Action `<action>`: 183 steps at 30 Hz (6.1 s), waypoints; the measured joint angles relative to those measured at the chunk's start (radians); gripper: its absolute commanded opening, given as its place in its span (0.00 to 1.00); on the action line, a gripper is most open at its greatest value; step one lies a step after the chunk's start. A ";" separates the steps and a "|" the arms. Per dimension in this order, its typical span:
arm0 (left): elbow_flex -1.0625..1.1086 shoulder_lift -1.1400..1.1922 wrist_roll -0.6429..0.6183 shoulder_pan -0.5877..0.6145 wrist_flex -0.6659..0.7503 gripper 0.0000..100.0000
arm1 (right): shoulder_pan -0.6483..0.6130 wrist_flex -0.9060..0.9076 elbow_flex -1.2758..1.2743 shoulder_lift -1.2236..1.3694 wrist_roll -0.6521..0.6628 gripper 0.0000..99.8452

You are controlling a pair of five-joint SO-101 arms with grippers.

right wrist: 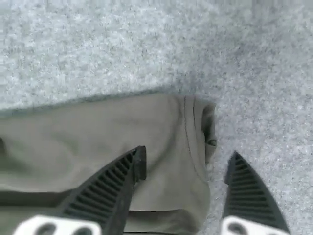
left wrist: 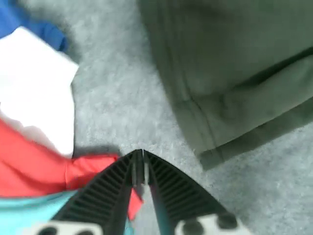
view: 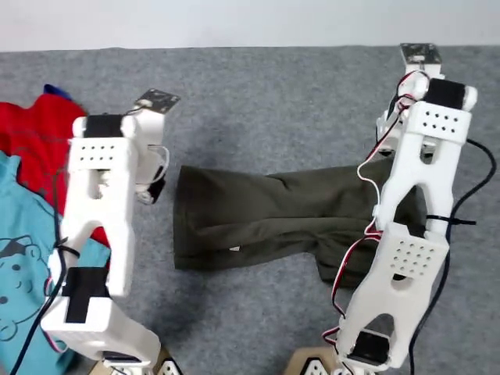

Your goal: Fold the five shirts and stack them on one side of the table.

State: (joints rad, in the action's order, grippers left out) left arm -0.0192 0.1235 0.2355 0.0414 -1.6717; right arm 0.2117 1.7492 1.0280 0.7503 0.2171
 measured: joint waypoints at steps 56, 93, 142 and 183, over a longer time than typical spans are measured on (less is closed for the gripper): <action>-0.586 0.750 0.068 -0.121 -0.051 0.00 | -0.057 -0.230 -0.032 0.269 0.176 0.01; -0.003 0.046 0.066 -0.295 -0.055 0.00 | -0.034 0.005 -0.092 0.046 0.224 0.01; 0.631 -0.617 0.037 0.025 0.143 0.00 | -0.258 -0.285 -1.674 -1.049 0.410 0.22; 0.631 -0.519 0.037 0.025 0.192 0.00 | -0.221 -0.316 -1.484 -0.675 0.446 0.12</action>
State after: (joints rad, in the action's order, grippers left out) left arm 0.6114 -0.3951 0.2723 0.0660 -1.4799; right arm -0.0092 1.4331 -0.4557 0.0752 0.6636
